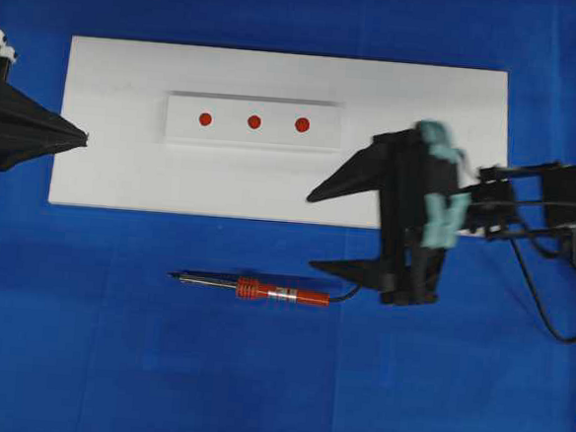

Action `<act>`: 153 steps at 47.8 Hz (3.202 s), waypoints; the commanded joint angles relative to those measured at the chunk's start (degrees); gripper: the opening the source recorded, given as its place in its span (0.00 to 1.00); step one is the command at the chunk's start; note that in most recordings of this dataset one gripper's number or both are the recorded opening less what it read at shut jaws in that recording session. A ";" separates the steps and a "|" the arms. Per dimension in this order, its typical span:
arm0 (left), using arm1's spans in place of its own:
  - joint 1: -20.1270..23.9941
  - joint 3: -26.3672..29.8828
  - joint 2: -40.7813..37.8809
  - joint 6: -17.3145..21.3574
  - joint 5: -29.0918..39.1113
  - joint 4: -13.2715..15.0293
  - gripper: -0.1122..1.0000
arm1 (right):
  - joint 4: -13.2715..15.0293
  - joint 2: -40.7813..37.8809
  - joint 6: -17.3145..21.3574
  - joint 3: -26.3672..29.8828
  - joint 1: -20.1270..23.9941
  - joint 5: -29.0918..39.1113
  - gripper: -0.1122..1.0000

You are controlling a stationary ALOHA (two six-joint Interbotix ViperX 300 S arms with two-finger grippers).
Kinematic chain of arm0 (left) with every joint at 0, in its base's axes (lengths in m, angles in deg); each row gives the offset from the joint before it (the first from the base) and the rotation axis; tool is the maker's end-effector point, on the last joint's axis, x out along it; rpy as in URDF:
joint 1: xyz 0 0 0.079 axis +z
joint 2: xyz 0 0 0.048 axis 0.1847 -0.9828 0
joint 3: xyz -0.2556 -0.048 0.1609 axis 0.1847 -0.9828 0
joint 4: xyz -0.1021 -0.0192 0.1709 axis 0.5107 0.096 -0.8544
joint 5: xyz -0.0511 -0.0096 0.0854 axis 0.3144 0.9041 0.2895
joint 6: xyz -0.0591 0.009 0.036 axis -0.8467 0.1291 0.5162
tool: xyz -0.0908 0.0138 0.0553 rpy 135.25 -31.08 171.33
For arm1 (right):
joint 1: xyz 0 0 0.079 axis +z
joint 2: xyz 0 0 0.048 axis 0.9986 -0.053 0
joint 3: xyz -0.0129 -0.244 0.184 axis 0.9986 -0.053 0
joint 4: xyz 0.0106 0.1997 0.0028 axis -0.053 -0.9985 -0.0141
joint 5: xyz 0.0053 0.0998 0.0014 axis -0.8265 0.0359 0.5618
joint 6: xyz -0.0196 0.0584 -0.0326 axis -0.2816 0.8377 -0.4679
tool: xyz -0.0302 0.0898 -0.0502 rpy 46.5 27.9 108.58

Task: Touch the tip of the soldering iron to the mark.
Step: 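Lower the right gripper and close it around the soldering iron handle, then lift the iron and carry it over the red dots on the strip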

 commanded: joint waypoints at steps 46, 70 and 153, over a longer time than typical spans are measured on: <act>0.62 0.44 -0.53 -0.09 -0.35 0.00 0.12 | -1.58 -25.84 6.50 12.39 4.22 9.84 0.94; 0.70 0.35 -0.53 -0.18 -0.53 0.18 0.12 | -0.97 -27.25 6.42 12.74 4.75 8.53 0.85; 0.70 0.35 -0.35 -1.14 -0.26 0.18 0.12 | 0.09 -9.32 6.77 19.51 2.72 29.53 0.16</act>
